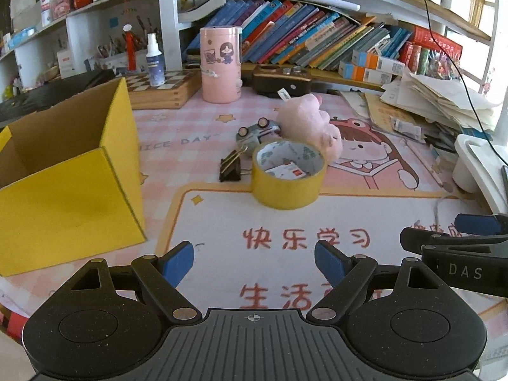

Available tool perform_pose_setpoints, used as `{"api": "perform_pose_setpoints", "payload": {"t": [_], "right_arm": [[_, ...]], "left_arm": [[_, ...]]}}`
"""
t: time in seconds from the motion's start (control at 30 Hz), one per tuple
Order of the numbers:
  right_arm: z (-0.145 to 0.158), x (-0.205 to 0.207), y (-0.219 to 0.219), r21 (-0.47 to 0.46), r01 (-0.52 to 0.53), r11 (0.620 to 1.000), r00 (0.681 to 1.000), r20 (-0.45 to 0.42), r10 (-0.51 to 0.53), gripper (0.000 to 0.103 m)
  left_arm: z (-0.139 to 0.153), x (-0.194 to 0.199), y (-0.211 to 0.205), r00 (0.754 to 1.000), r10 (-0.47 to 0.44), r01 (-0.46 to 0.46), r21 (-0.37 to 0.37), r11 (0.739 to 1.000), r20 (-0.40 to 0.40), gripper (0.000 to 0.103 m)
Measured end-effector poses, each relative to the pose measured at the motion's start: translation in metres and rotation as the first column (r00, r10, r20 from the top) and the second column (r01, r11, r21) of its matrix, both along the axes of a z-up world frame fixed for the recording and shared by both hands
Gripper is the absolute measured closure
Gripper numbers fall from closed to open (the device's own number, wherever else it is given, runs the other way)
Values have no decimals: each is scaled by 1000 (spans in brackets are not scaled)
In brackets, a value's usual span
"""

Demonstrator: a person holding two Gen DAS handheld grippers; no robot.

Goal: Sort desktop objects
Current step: 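Move both open tools toward the yellow tape roll and pink plush pig, then close the left tool on the yellow tape roll while the right tool reaches the pink pig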

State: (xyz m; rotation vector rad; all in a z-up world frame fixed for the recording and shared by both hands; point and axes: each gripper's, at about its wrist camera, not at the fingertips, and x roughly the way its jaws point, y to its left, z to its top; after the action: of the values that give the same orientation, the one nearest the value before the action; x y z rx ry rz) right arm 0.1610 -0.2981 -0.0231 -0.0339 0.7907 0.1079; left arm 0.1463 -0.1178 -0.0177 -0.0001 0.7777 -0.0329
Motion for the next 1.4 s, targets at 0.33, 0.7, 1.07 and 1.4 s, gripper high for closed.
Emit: {"api": "perform_pose_setpoints", "payload": {"t": [0.33,0.7,1.07,1.4], "right_arm": [[-2,30,-21,18,-29,999,1000,5,28,30],[0,53,-32,29,-46,999,998,32,45,30],[2,65,-40,24,-41,999,998,46,40,30],[2,70,-43,24,-38,999,998,53,36,30]], "left_arm": [[-3,24,-20,999,35,-35,3,999,-4,17],[-7,47,-29,998,57,-57,1,998,7,17],[-12,69,-38,999,48,-48,12,999,11,17],[-21,87,-44,999,35,-36,46,998,11,17]]}}
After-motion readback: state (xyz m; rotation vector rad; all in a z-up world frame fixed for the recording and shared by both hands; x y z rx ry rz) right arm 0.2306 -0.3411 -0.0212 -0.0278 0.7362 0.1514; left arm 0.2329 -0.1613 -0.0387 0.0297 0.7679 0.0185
